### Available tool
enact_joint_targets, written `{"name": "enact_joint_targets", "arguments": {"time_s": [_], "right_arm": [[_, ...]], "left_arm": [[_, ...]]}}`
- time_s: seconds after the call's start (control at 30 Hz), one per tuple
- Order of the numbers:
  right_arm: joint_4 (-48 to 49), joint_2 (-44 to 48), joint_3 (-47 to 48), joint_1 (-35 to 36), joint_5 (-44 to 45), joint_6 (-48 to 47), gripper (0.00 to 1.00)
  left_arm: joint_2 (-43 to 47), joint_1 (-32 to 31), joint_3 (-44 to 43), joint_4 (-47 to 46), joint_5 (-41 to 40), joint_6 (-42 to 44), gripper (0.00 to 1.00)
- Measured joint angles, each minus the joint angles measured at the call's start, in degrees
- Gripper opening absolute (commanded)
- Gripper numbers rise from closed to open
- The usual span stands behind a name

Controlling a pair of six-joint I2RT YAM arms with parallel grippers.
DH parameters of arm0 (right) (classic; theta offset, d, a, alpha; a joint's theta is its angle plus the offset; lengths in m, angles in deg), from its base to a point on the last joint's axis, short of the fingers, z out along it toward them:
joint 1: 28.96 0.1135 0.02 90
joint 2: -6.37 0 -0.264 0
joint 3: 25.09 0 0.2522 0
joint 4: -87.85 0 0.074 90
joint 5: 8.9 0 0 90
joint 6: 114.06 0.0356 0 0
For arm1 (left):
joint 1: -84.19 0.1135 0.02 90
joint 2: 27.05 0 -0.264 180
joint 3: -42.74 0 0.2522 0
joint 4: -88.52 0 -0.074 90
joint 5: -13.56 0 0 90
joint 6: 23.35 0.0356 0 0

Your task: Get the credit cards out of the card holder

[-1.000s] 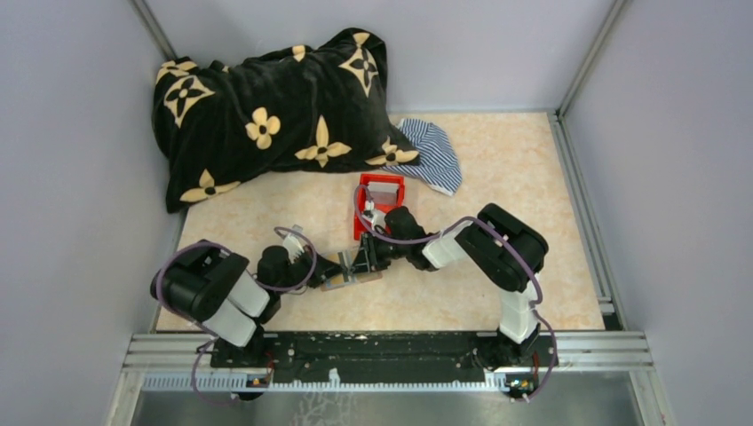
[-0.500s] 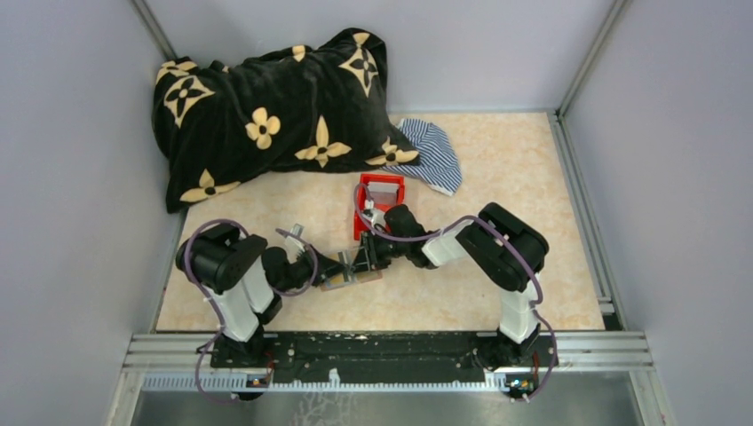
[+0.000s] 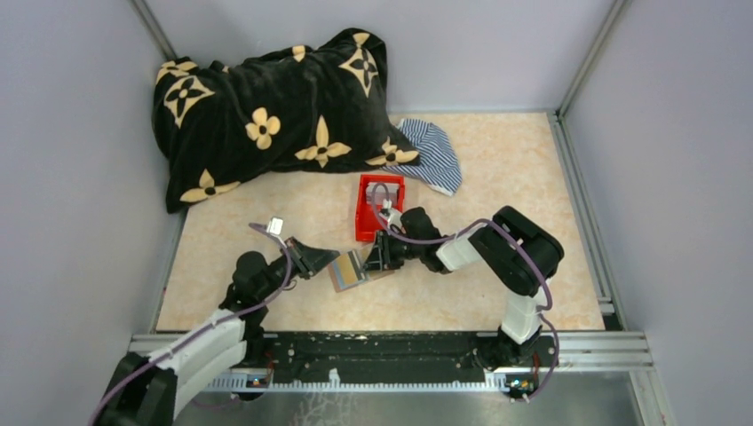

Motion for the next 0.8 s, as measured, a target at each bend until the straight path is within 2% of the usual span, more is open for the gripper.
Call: {"name": "enact_joint_targets", "arguments": {"time_s": [0.1, 0.27, 0.57, 0.8], "right_arm": [[0.5, 0.0, -0.3, 0.0, -0.1, 0.0, 0.28], [0.5, 0.0, -0.2, 0.0, -0.2, 0.0, 0.28], [-0.6, 0.6, -0.2, 0.0, -0.3, -0.3, 0.29], [-1.7, 1.2, -0.2, 0.0, -0.4, -0.8, 0.29]], "left_arm": [[3.5, 0.0, 0.0, 6.2, -0.9, 0.1, 0.0], [-5.6, -0.7, 0.0, 7.7, -0.8, -0.5, 0.0], [-26.7, -1.0, 0.0, -4.8, 1.4, 0.4, 0.0], [-43.5, -1.0, -0.5, -23.9, 4.8, -0.6, 0.0]]}}
